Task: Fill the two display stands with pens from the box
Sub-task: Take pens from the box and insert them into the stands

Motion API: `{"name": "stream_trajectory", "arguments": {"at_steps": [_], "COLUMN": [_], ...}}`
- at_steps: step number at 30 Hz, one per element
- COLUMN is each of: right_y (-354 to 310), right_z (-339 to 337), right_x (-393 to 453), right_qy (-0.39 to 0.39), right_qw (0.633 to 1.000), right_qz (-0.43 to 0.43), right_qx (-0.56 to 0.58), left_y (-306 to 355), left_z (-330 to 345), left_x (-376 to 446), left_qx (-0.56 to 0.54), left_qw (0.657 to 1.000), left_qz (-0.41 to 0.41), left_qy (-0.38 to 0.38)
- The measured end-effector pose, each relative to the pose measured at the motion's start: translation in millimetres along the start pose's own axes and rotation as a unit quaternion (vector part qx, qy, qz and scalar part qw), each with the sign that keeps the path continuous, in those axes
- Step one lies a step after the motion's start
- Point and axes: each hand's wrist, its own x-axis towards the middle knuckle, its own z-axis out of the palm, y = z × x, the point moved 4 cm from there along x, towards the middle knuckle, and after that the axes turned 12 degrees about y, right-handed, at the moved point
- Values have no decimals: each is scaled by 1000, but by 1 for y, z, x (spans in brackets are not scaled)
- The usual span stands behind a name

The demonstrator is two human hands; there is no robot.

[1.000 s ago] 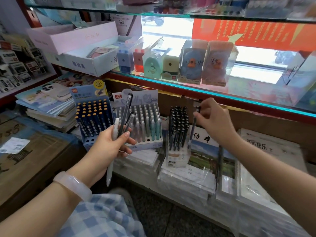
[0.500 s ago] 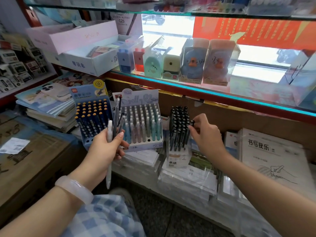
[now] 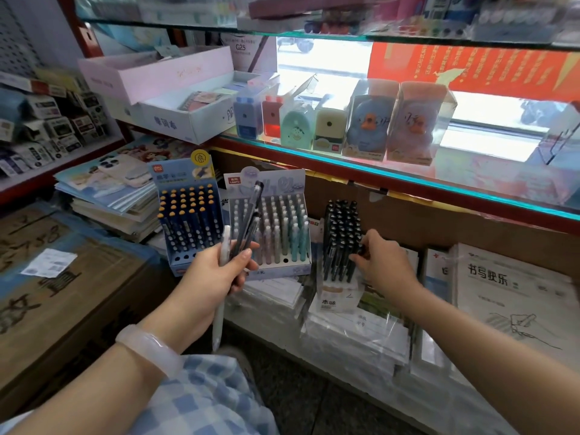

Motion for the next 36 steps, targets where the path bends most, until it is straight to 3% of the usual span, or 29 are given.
{"name": "stream_trajectory", "arguments": {"at_steps": [3, 5, 8, 10, 13, 17, 21, 24, 26, 31, 36], "right_y": [-23, -51, -96, -113, -119, -106, -78, -57, -44, -23, -22], "right_z": [-26, -38, -31, -23, -27, -58, -73, -66, -55, -27, -5], "right_x": [7, 7, -4, -10, -8, 12, 22, 15, 7, -4, -11], "right_qy": [68, 78, -94, -141, -116, -2, 90, 119, 122, 98, 78], "right_qw": [995, 994, 938, 907, 886, 856, 895, 954, 974, 987, 987], "right_qz": [-32, -44, 49, 90, 102, 86, 45, -25, -60, -72, -72], "right_qx": [-60, 62, 331, 386, 438, 510, 435, 274, 182, 108, 121], "left_y": [-1, -2, -2, -2, -4, -6, 2, 8, 9, 3, 0], "left_z": [2, 7, 16, 19, 14, 2, 2, 3, 4, 0, -3], "left_x": [-4, -8, -14, -17, -17, -12, -6, -3, -3, 2, 2], "left_qx": [13, 24, 28, 33, 37, 23, -54, -95, -108, -103, -84], "left_qw": [1000, 998, 995, 994, 995, 997, 997, 995, 993, 994, 995], "left_qz": [-4, -11, -20, -19, -21, -31, -36, -33, -27, -28, -38], "left_qy": [-27, -55, -92, -98, -87, -59, -27, -19, -24, 20, 32]}}
